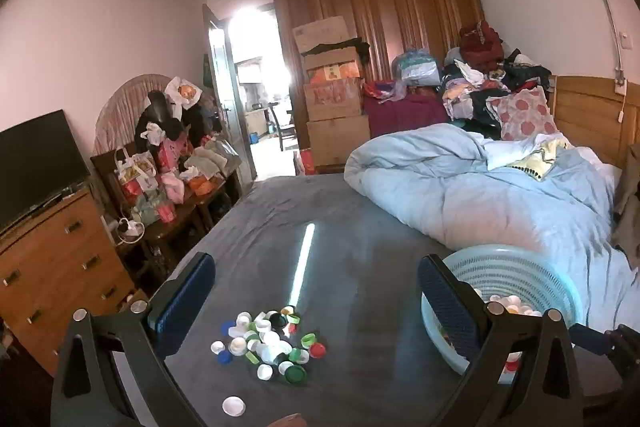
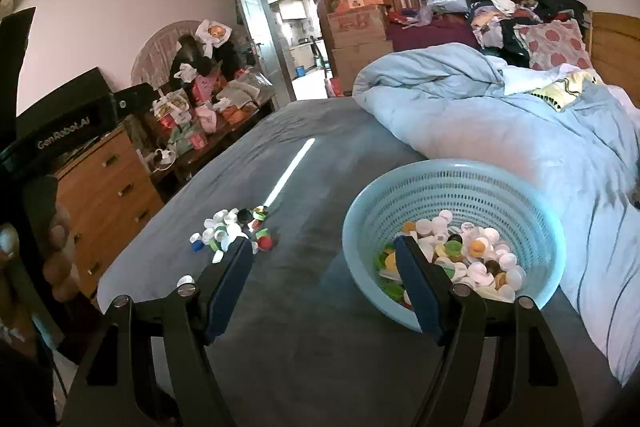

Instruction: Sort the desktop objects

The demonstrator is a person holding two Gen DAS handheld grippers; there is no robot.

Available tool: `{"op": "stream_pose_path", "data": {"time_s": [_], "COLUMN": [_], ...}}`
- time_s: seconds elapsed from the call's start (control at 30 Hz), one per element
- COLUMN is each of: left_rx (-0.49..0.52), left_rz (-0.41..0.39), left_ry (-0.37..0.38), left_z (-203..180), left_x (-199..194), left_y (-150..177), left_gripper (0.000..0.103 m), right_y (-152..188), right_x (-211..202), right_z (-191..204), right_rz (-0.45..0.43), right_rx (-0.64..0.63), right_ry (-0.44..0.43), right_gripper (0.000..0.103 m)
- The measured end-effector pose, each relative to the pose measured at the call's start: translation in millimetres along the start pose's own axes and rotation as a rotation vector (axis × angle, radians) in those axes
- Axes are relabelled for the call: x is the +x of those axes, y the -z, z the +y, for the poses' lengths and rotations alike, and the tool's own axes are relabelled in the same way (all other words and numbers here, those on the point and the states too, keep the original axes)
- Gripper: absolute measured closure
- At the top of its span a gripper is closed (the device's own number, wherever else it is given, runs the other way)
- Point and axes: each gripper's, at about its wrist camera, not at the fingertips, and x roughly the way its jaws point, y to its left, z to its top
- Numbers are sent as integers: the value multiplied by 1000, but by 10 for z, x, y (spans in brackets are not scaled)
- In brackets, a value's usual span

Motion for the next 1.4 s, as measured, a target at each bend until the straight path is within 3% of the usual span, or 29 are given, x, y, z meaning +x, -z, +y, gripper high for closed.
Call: {"op": "stream_pose_path", "data": {"time_s": [0.57,1.1,1.17,1.23,1.3,1.4], "left_rx": [-71,-141,-163,-173,-230,-337], "left_rz": [70,196,251,299,364,428], "left_ry": [41,37,61,37,1,-117], "left_z": [247,702,881,1155,1545,2260], "left_x": [234,695,871,1056,1275,1533], "left_y": [134,572,748,994,1290,1754], "left_gripper": [0,0,0,0,0,0], "right_y": [107,342,426,501,625,819], "right_x": [246,663,761,810,878,1083], "right_z": [332,607,628,649,664,703], "right_rz": [61,175,210,234,267,330], "right_rx": [-46,-83,-79,-86,-105,-125], "right_ry": [-20,-29,-38,-35,-24,-7], "right_gripper": [34,34,34,34,34,34]}}
